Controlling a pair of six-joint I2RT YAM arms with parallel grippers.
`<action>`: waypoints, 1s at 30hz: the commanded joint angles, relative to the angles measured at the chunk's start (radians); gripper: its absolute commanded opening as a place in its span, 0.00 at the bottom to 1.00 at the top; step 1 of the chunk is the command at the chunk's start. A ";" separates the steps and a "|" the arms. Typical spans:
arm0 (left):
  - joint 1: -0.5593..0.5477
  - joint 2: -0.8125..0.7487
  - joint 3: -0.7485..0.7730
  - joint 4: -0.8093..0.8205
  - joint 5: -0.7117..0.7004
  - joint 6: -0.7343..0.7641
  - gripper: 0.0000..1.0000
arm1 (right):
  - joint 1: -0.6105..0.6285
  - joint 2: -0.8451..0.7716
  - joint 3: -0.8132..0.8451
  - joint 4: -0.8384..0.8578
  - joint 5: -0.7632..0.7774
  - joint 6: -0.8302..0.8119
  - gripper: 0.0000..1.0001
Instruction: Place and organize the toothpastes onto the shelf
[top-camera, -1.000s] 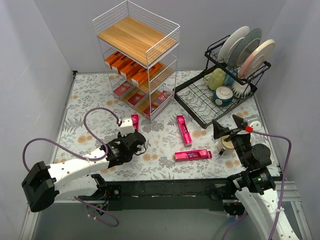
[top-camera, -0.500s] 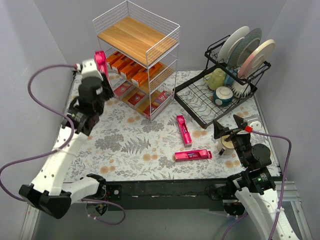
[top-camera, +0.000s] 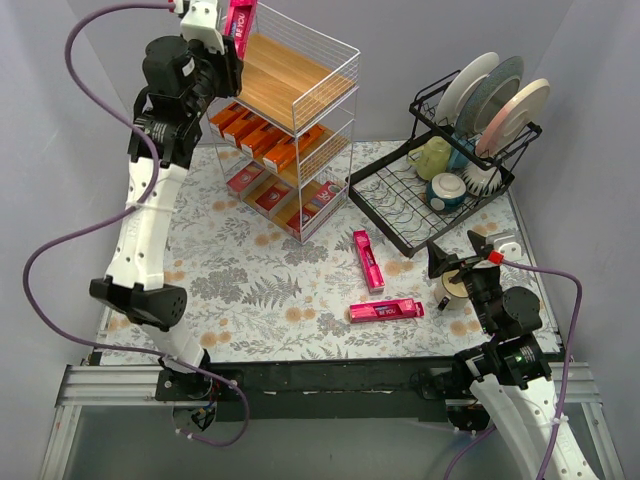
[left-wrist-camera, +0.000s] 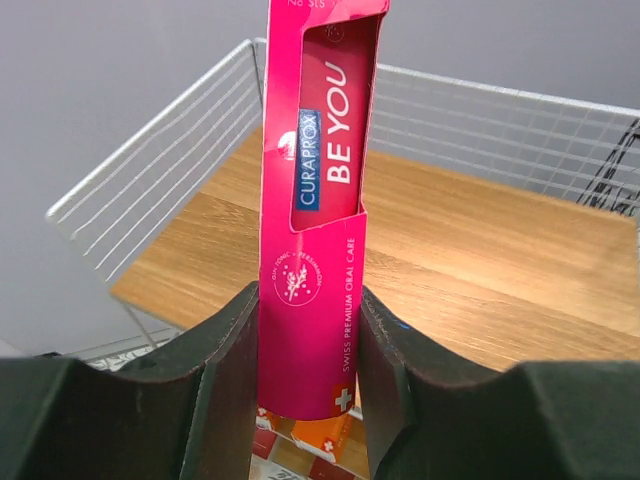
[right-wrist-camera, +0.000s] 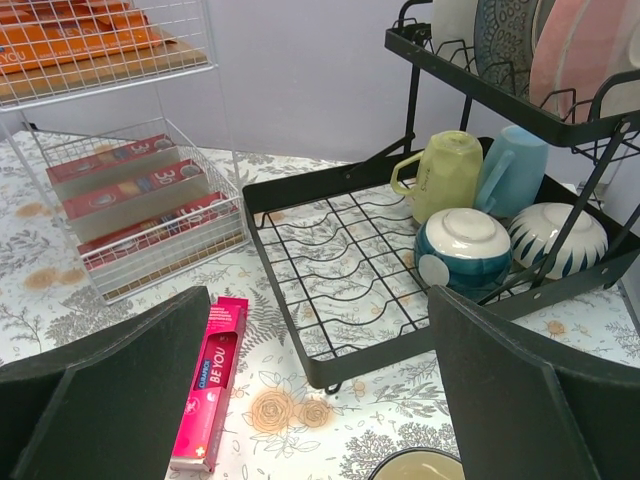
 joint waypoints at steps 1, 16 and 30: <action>0.071 0.054 0.080 0.010 0.174 0.056 0.34 | 0.007 0.012 0.014 0.020 0.017 0.008 0.99; 0.171 0.113 0.031 0.041 0.243 0.034 0.60 | 0.006 0.064 0.012 0.031 0.009 0.018 0.99; 0.192 -0.074 -0.304 0.257 0.211 -0.007 0.56 | 0.007 0.065 0.009 0.039 0.004 0.021 0.98</action>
